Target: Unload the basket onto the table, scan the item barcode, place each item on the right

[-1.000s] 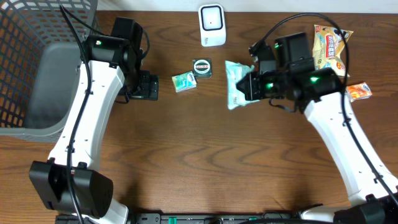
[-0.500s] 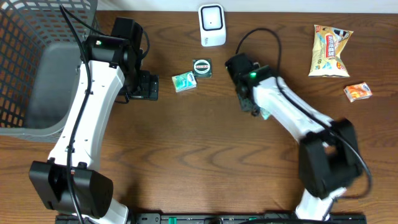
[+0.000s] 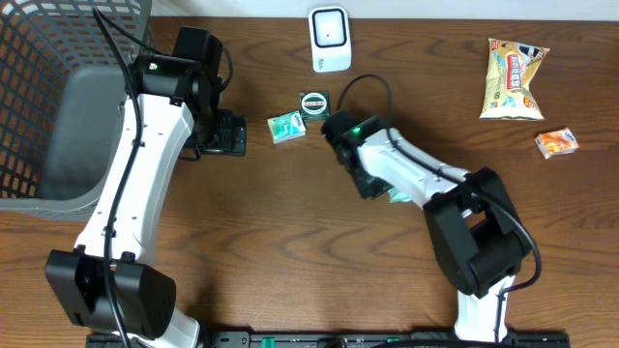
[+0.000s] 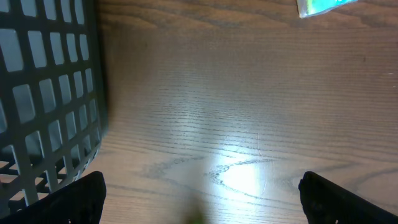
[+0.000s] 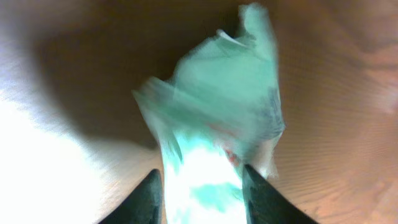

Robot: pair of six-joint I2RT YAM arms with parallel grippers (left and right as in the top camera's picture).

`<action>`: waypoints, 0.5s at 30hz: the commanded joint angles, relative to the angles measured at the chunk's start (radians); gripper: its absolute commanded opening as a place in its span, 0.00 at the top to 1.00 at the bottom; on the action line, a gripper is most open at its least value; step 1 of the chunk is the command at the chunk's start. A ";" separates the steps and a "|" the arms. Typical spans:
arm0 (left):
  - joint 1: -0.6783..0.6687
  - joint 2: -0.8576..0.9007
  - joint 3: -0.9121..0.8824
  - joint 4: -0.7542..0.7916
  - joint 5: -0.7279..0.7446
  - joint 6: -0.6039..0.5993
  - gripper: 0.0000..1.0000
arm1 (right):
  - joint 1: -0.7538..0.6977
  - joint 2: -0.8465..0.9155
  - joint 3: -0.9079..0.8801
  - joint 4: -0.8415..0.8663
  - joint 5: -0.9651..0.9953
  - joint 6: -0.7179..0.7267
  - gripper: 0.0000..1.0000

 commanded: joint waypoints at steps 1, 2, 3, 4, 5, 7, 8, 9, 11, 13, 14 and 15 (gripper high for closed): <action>0.003 0.003 -0.003 0.000 -0.016 -0.009 0.02 | 0.042 -0.012 0.074 -0.040 -0.093 0.004 0.52; 0.003 0.003 -0.003 0.000 -0.016 -0.009 0.02 | 0.048 -0.012 0.098 -0.062 -0.102 0.004 0.52; 0.003 0.003 -0.003 0.000 -0.016 -0.009 0.02 | 0.049 -0.012 0.121 -0.083 -0.107 0.009 0.47; 0.003 0.003 -0.003 0.000 -0.016 -0.009 0.03 | 0.048 -0.012 0.164 -0.122 -0.108 0.019 0.39; 0.003 0.003 -0.003 0.000 -0.016 -0.009 0.02 | 0.044 -0.012 0.191 -0.148 -0.108 0.019 0.35; 0.003 0.003 -0.003 0.000 -0.016 -0.009 0.02 | 0.026 -0.012 0.249 -0.198 -0.108 0.018 0.28; 0.003 0.003 -0.003 0.000 -0.016 -0.009 0.02 | 0.012 -0.012 0.271 -0.214 -0.108 0.017 0.25; 0.003 0.003 -0.003 0.000 -0.016 -0.009 0.02 | 0.001 -0.012 0.282 -0.220 -0.108 0.016 0.24; 0.003 0.003 -0.003 0.000 -0.016 -0.009 0.02 | -0.041 -0.012 0.291 -0.220 -0.125 -0.024 0.23; 0.003 0.003 -0.003 0.000 -0.016 -0.009 0.02 | -0.090 -0.009 0.288 -0.221 -0.205 -0.116 0.30; 0.003 0.003 -0.003 0.000 -0.016 -0.009 0.02 | -0.109 -0.008 0.285 -0.220 -0.256 -0.166 0.34; 0.003 0.003 -0.003 0.000 -0.016 -0.009 0.02 | -0.135 -0.006 0.278 -0.216 -0.333 -0.229 0.36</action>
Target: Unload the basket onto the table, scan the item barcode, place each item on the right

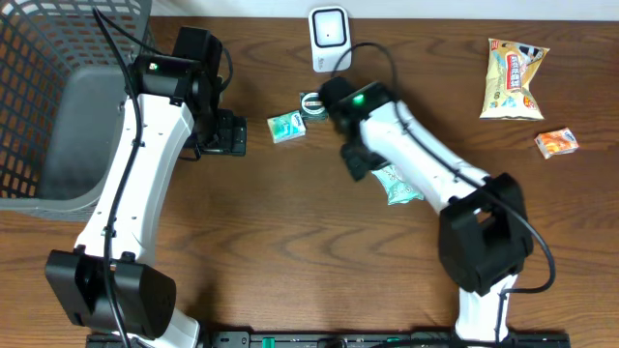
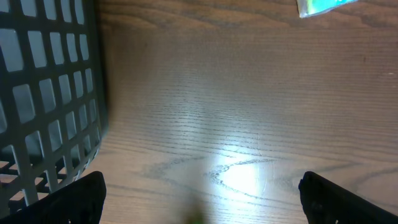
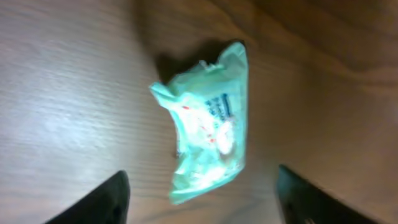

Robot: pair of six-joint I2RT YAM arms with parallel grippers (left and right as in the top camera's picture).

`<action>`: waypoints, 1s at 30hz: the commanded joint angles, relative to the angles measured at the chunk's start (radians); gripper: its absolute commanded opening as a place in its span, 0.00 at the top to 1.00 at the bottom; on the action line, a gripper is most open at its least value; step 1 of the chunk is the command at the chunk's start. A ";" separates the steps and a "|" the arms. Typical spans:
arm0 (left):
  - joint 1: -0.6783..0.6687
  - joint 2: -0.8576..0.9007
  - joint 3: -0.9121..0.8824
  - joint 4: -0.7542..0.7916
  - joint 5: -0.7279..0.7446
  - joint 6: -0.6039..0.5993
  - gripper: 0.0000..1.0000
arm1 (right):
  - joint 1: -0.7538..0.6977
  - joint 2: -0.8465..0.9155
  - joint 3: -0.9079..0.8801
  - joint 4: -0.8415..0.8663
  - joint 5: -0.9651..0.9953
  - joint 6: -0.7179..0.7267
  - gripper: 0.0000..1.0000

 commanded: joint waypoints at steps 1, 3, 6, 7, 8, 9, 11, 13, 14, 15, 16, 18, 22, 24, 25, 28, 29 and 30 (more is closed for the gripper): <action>0.003 0.003 -0.003 0.000 -0.016 -0.009 0.02 | -0.089 -0.004 -0.009 0.003 -0.235 -0.204 0.35; 0.003 0.003 -0.003 0.000 -0.016 -0.009 0.02 | -0.126 0.000 -0.029 0.010 -0.313 -0.253 0.34; 0.003 0.003 -0.003 0.000 -0.016 -0.009 0.02 | -0.176 0.001 -0.084 0.048 -0.321 -0.258 0.34; 0.003 0.003 -0.003 0.000 -0.016 -0.009 0.02 | -0.189 0.001 -0.100 0.063 -0.322 -0.257 0.34; 0.003 0.003 -0.003 0.000 -0.016 -0.009 0.02 | -0.202 0.001 -0.120 0.083 -0.323 -0.257 0.34; 0.003 0.003 -0.003 0.000 -0.016 -0.009 0.02 | -0.213 0.001 -0.142 0.104 -0.337 -0.257 0.34; 0.003 0.003 -0.003 0.000 -0.016 -0.009 0.02 | -0.227 0.001 -0.180 0.136 -0.359 -0.258 0.34; 0.003 0.003 -0.003 0.000 -0.016 -0.010 0.02 | -0.231 0.001 -0.217 0.168 -0.362 -0.258 0.36; 0.003 0.003 -0.003 0.000 -0.016 -0.009 0.02 | -0.230 0.001 -0.238 0.189 -0.357 -0.258 0.37; 0.003 0.003 -0.003 0.000 -0.016 -0.009 0.02 | -0.229 0.001 -0.260 0.216 -0.353 -0.258 0.41; 0.003 0.003 -0.003 0.000 -0.016 -0.009 0.02 | -0.228 0.001 -0.288 0.254 -0.352 -0.257 0.51; 0.003 0.003 -0.003 0.000 -0.016 -0.009 0.02 | -0.228 0.001 -0.309 0.287 -0.353 -0.255 0.66; 0.003 0.003 -0.003 0.000 -0.016 -0.009 0.02 | -0.228 0.001 -0.321 0.315 -0.363 -0.229 0.78; 0.003 0.003 -0.003 0.000 -0.016 -0.009 0.02 | -0.227 0.001 -0.320 0.316 -0.367 -0.224 0.99; 0.003 0.003 -0.003 0.000 -0.016 -0.009 0.02 | -0.225 0.001 -0.319 0.316 -0.367 -0.211 0.99; 0.003 0.003 -0.003 0.000 -0.016 -0.009 0.02 | -0.221 0.001 -0.308 0.312 -0.385 -0.188 0.99; 0.003 0.003 -0.003 0.000 -0.016 -0.010 0.02 | -0.221 0.000 -0.299 0.311 -0.396 -0.180 0.99; 0.003 0.003 -0.003 0.000 -0.016 -0.009 0.02 | -0.221 -0.001 -0.286 0.308 -0.406 -0.169 0.99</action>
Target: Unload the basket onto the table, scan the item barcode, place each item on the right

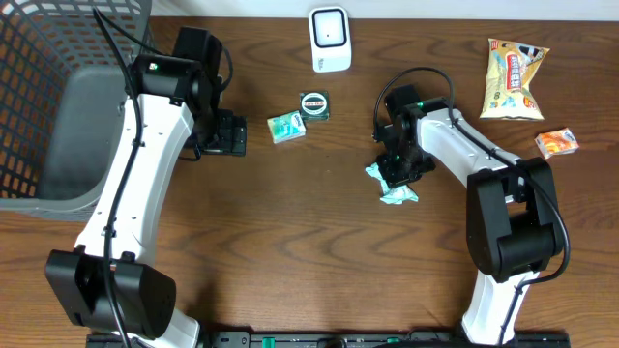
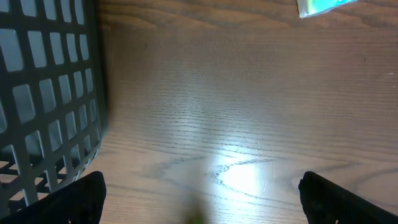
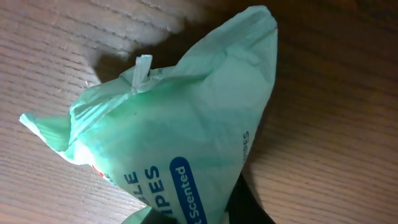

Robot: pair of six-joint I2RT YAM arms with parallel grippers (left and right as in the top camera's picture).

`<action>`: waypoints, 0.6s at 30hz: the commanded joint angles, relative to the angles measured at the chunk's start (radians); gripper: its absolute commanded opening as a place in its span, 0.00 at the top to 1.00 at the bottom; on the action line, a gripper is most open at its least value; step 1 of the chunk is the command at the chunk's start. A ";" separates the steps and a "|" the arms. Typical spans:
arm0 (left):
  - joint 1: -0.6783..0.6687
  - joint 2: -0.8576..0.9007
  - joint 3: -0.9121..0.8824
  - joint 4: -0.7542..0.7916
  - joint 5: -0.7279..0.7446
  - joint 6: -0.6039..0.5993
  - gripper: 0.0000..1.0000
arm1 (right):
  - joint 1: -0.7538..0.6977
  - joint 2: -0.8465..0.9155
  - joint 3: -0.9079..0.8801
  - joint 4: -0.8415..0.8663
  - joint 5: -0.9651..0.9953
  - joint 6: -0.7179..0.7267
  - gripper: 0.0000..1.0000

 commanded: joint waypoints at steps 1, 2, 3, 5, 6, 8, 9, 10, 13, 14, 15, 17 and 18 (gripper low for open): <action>0.003 0.003 -0.003 0.000 -0.016 -0.009 0.02 | 0.010 0.003 0.039 0.004 -0.071 0.056 0.99; 0.003 0.003 -0.003 0.000 -0.016 -0.009 0.02 | 0.010 0.000 0.064 0.000 -0.084 0.066 0.99; 0.003 0.003 -0.003 0.000 -0.016 -0.009 0.02 | 0.010 -0.004 0.091 -0.003 -0.100 0.069 0.99; 0.003 0.003 -0.003 0.000 -0.016 -0.009 0.02 | 0.010 -0.005 0.159 -0.007 -0.132 0.069 0.99; 0.003 0.003 -0.003 0.000 -0.016 -0.009 0.02 | 0.010 -0.005 0.196 -0.006 -0.150 0.069 0.99; 0.003 0.003 -0.003 0.000 -0.016 -0.009 0.02 | 0.010 -0.005 0.265 0.026 -0.171 0.068 0.99; 0.003 0.003 -0.003 0.000 -0.016 -0.009 0.02 | 0.011 -0.005 0.298 0.051 -0.169 0.068 0.99; 0.003 0.003 -0.003 0.000 -0.016 -0.010 0.02 | 0.011 -0.005 0.334 0.081 -0.169 0.068 0.99; 0.003 0.003 -0.003 0.000 -0.016 -0.009 0.02 | 0.018 -0.004 0.413 0.175 -0.170 0.077 0.99; 0.003 0.003 -0.003 0.000 -0.016 -0.009 0.02 | 0.021 -0.004 0.430 0.195 -0.170 0.089 0.99; 0.003 0.003 -0.003 0.000 -0.016 -0.009 0.02 | 0.024 -0.002 0.452 0.223 -0.171 0.110 0.99; 0.003 0.003 -0.003 0.000 -0.016 -0.009 0.02 | 0.036 0.010 0.504 0.284 -0.174 0.155 0.99; 0.003 0.003 -0.003 0.000 -0.016 -0.009 0.02 | 0.042 0.019 0.533 0.309 -0.174 0.165 0.99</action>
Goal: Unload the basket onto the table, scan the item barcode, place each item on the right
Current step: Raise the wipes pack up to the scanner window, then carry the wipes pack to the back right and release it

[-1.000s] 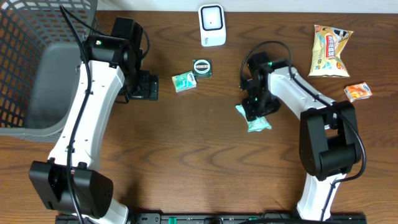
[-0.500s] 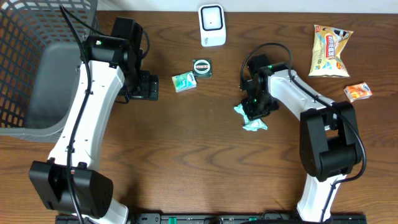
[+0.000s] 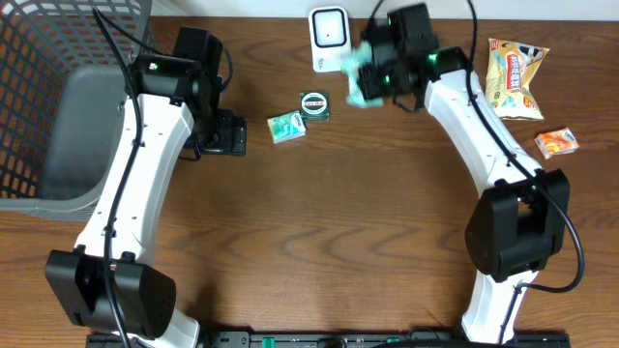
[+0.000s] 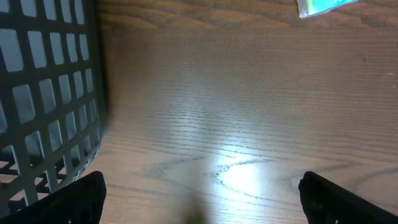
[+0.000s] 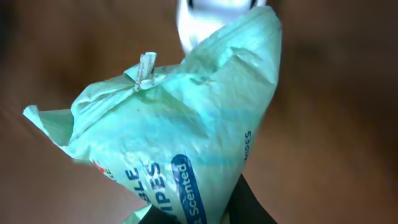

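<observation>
A pale green wipes pack (image 5: 180,124) with blue lettering is held off the table, and my right gripper (image 5: 199,214) is shut on its lower end. From overhead, the wipes pack (image 3: 362,87) hangs just right of the white barcode scanner (image 3: 329,39) at the back edge. The right gripper (image 3: 377,72) is beside it. The scanner (image 5: 214,9) shows as a white blur behind the pack's top. My left gripper (image 4: 202,208) is open over bare wood, its fingers (image 4: 74,199) wide apart.
A dark mesh basket (image 3: 58,106) stands at the left, its wall (image 4: 43,93) close to the left gripper. A small green packet (image 3: 285,126) and a round item (image 3: 314,103) lie mid-table. A snack bag (image 3: 513,63) and an orange packet (image 3: 556,143) lie at the right.
The right gripper, shut on the wipes pack, was low over the middle right of the table. Now it holds the pack up at the back, beside the scanner. The left arm has not moved.
The right gripper first had its fingers around the wipes pack on the table. Then it was open above the pack, which lay flat. Later it was shut on the pack from the right side, and now it holds it by the scanner. The left arm stayed still.
</observation>
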Robot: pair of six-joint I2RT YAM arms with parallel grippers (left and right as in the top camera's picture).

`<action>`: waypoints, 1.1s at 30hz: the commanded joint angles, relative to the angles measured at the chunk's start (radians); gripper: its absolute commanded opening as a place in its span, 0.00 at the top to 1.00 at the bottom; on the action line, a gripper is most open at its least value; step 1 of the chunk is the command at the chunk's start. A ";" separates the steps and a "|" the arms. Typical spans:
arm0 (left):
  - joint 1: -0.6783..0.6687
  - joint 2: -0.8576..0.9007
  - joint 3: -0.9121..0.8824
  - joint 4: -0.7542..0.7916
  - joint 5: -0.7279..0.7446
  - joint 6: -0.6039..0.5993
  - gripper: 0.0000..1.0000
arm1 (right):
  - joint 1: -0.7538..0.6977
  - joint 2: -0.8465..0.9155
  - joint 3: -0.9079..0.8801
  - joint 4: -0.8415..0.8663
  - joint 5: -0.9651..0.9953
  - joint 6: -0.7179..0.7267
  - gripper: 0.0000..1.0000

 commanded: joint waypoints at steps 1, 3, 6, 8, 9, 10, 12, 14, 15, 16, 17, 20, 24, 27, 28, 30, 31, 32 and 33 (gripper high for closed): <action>0.003 0.003 -0.003 0.000 -0.016 -0.009 0.02 | 0.034 0.027 0.109 0.058 -0.026 0.072 0.99; 0.003 0.003 -0.003 0.000 -0.016 -0.009 0.02 | 0.040 0.062 0.191 0.074 -0.025 0.084 0.99; 0.003 0.003 -0.003 0.000 -0.016 -0.009 0.02 | 0.042 0.143 0.335 0.071 -0.025 0.103 0.99; 0.003 0.003 -0.003 0.000 -0.016 -0.009 0.02 | 0.042 0.208 0.423 0.074 -0.024 0.116 0.99; 0.003 0.003 -0.003 0.000 -0.016 -0.009 0.02 | 0.042 0.238 0.459 0.075 -0.024 0.117 0.99; 0.003 0.003 -0.003 0.000 -0.016 -0.009 0.02 | 0.040 0.275 0.500 0.076 -0.020 0.118 0.99; 0.003 0.003 -0.003 0.000 -0.016 -0.010 0.02 | 0.039 0.339 0.557 0.100 0.000 0.116 0.99; 0.003 0.003 -0.003 0.000 -0.016 -0.009 0.02 | 0.040 0.392 0.576 0.167 0.033 0.099 0.99; 0.003 0.003 -0.003 0.000 -0.016 -0.009 0.02 | 0.040 0.413 0.576 0.202 0.064 0.098 0.99; 0.003 0.003 -0.003 0.000 -0.016 -0.009 0.02 | 0.041 0.429 0.576 0.229 0.086 0.098 0.99; 0.003 0.003 -0.003 0.000 -0.016 -0.009 0.02 | 0.042 0.441 0.576 0.248 0.098 0.097 0.99; 0.003 0.003 -0.003 0.000 -0.016 -0.009 0.02 | 0.042 0.470 0.576 0.280 0.155 0.097 0.99; 0.003 0.003 -0.003 0.000 -0.016 -0.010 0.02 | 0.042 0.480 0.573 0.276 0.253 0.098 0.99; 0.003 0.003 -0.003 0.000 -0.016 -0.009 0.02 | 0.042 0.480 0.572 0.260 0.256 0.098 0.99; 0.003 0.003 -0.003 0.000 -0.016 -0.010 0.02 | 0.042 0.480 0.572 0.250 0.256 0.098 0.99; 0.003 0.003 -0.003 0.000 -0.016 -0.009 0.02 | 0.042 0.480 0.571 0.229 0.256 0.099 0.99; 0.003 0.003 -0.003 0.000 -0.016 -0.009 0.02 | 0.042 0.481 0.567 0.214 0.254 0.099 0.99; 0.003 0.003 -0.003 0.000 -0.016 -0.009 0.02 | 0.042 0.481 0.565 0.207 0.252 0.099 0.99; 0.003 0.003 -0.003 0.000 -0.016 -0.009 0.02 | 0.042 0.481 0.562 0.201 0.247 0.098 0.99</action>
